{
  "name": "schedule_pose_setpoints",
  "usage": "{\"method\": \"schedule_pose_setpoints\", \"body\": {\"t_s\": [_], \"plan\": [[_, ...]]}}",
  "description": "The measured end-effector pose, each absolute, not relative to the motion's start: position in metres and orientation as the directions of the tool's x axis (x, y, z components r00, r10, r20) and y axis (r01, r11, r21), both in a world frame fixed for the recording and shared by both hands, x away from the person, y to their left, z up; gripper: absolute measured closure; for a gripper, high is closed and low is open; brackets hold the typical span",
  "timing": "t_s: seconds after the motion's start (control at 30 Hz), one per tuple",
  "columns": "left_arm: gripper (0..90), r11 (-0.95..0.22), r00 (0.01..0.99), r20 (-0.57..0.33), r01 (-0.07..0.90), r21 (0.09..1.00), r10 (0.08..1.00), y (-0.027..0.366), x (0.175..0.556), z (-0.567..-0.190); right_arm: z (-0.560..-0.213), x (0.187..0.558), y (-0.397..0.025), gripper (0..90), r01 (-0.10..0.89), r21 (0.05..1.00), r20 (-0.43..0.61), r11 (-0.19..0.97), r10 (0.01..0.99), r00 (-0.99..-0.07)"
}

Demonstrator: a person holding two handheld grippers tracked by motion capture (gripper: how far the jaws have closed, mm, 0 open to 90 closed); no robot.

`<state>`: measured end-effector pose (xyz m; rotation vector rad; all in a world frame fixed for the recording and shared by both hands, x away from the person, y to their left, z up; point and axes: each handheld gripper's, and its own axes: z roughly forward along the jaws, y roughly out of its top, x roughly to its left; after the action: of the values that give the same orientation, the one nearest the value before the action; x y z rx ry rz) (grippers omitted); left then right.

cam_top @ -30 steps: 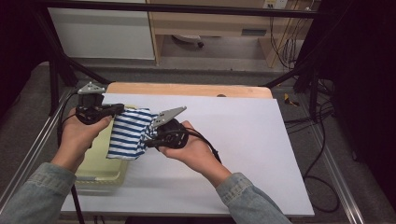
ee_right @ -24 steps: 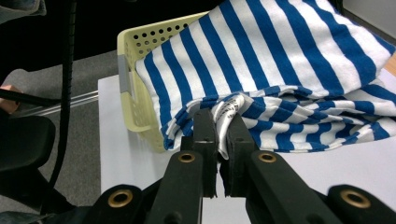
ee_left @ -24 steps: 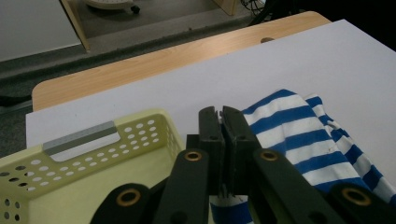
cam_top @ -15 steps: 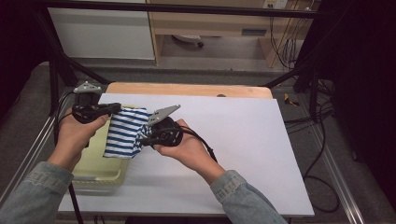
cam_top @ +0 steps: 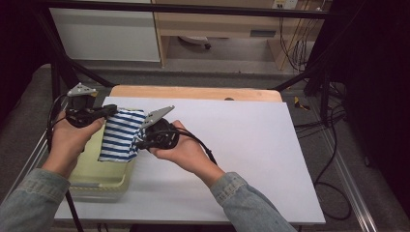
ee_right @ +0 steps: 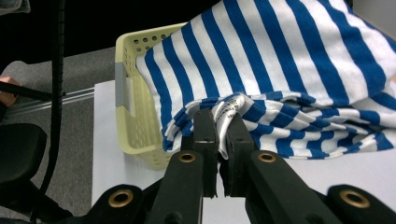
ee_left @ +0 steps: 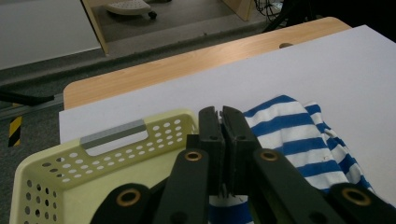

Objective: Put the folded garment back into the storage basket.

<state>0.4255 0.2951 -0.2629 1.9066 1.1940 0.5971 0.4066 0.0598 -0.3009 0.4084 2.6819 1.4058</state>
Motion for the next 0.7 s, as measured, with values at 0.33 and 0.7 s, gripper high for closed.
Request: {"method": "schedule_pose_setpoints", "body": {"t_s": [0.33,0.7], "plan": [[87.1,-0.24,0.431,-0.022,0.544,0.804,0.902,0.305,0.432,-0.265,-0.305,0.413,0.073,86.5,0.199,0.83,0.064,0.52,0.267,-0.962],[87.1,-0.247,0.386,0.014,0.561,0.79,0.922,0.315,0.44,-0.269,-0.316,0.425,0.083,86.5,0.2,0.857,0.074,0.474,0.272,-0.959]]}}
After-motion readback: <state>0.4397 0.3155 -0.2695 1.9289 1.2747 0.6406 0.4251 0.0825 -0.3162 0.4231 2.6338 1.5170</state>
